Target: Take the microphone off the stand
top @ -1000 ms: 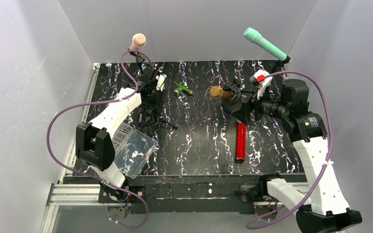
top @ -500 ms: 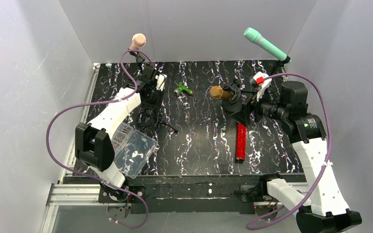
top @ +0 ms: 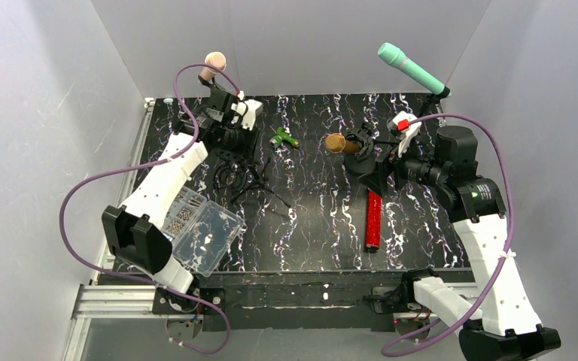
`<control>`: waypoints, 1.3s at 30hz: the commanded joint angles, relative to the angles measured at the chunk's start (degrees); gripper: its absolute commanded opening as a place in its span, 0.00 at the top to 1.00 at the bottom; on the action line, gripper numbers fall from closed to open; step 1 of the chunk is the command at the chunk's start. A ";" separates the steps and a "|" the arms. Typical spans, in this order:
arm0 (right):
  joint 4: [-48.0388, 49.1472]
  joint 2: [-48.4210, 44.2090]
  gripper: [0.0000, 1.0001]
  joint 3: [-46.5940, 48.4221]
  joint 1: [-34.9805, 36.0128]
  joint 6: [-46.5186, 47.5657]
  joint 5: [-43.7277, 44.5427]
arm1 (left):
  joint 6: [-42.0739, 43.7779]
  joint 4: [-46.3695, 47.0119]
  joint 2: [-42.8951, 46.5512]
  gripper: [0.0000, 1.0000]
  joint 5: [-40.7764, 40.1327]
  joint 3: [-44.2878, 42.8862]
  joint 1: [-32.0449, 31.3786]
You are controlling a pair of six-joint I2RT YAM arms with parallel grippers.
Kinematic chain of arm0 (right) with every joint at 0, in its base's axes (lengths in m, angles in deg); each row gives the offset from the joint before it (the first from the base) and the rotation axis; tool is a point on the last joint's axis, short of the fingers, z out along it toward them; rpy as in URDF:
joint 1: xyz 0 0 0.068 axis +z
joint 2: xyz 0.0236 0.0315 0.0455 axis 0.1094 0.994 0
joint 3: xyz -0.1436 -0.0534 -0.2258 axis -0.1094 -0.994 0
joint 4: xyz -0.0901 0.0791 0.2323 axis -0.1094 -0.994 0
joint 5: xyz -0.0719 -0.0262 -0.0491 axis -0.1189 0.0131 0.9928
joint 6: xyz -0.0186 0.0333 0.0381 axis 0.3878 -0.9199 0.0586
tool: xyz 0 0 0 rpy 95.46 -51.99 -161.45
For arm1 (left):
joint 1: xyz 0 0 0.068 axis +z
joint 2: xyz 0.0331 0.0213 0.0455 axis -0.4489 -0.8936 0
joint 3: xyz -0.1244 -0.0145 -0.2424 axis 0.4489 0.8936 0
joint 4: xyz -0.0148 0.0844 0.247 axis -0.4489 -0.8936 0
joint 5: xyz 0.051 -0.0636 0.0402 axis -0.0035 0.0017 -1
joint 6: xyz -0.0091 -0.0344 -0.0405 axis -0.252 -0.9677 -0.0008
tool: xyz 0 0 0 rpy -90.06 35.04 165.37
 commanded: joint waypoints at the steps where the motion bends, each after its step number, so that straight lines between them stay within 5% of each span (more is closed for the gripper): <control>1: 2.60 -0.80 0.14 -0.17 0.21 -0.75 -0.56 | 2.68 -6.71 5.17 1.00 4.89 -5.63 -0.22; 15: 2.43 -1.21 0.14 -0.34 0.19 -0.66 -0.34 | 4.48 -10.94 9.10 1.00 3.16 -9.37 -0.23; 24: 2.56 -0.43 0.14 0.47 0.19 -0.83 -1.23 | 12.99 -19.78 14.26 1.00 -10.83 -17.08 0.97; 39: 2.86 -0.54 0.14 0.22 0.19 -0.95 -1.88 | 12.29 -19.82 10.43 1.00 -6.73 -24.29 23.12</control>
